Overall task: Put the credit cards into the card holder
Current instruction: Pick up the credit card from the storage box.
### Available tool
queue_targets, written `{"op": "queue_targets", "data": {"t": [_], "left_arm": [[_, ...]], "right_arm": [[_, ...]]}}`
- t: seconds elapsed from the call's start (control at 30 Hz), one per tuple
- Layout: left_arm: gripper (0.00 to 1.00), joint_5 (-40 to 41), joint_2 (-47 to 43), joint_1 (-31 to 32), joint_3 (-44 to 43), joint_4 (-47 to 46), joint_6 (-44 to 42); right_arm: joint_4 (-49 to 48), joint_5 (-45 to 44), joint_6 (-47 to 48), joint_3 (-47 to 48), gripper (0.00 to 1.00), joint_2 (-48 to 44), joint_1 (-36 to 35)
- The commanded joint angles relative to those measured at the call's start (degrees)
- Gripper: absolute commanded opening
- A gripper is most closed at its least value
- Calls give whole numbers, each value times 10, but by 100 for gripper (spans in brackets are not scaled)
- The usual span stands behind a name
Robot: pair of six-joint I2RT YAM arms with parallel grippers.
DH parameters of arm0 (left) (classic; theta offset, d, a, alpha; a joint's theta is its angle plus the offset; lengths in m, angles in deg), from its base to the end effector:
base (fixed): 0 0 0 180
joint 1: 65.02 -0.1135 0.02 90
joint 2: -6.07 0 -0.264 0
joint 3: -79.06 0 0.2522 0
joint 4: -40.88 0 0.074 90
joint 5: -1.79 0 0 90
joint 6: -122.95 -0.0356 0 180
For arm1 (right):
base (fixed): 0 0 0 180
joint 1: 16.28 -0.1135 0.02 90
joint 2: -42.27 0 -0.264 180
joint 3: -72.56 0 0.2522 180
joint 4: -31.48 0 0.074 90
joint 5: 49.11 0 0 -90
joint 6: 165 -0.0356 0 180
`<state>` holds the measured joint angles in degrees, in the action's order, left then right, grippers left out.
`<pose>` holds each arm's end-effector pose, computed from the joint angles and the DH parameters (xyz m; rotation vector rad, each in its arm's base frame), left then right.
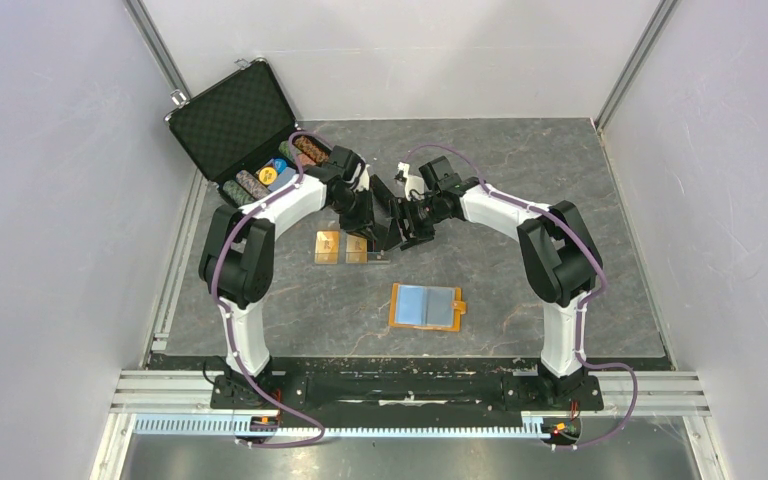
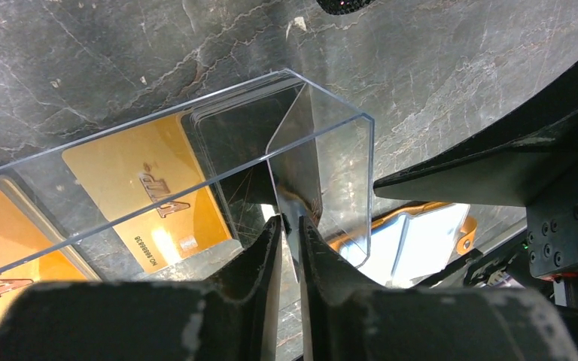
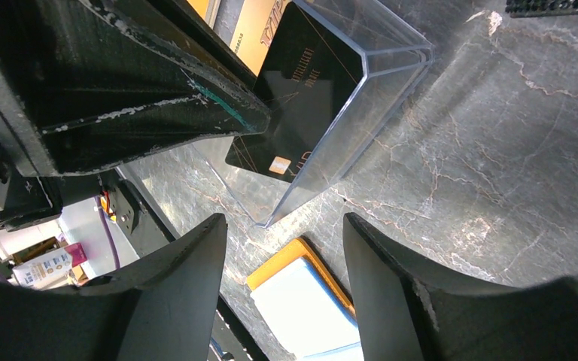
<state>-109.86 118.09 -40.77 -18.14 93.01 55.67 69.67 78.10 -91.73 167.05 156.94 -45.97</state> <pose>0.3636 -0.1782 0.1952 0.1483 2.8322 -0.7273 0.3547 0.2270 0.1793 -0.5543 2.6243 1.1242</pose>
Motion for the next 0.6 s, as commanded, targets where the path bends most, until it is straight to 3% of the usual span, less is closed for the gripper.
{"op": "queue_targets", "data": {"t": [0.0, 0.07, 0.57], "left_arm": [[13, -17, 7, 3, 6, -12, 16], [2, -15, 0, 3, 8, -12, 15], [2, 56, -179, 2, 13, -8, 15]], "right_arm": [[-8, -6, 7, -4, 61, -32, 4], [-10, -9, 7, -4, 61, -37, 6], [-34, -33, -4, -73, 73, -160, 38]]}}
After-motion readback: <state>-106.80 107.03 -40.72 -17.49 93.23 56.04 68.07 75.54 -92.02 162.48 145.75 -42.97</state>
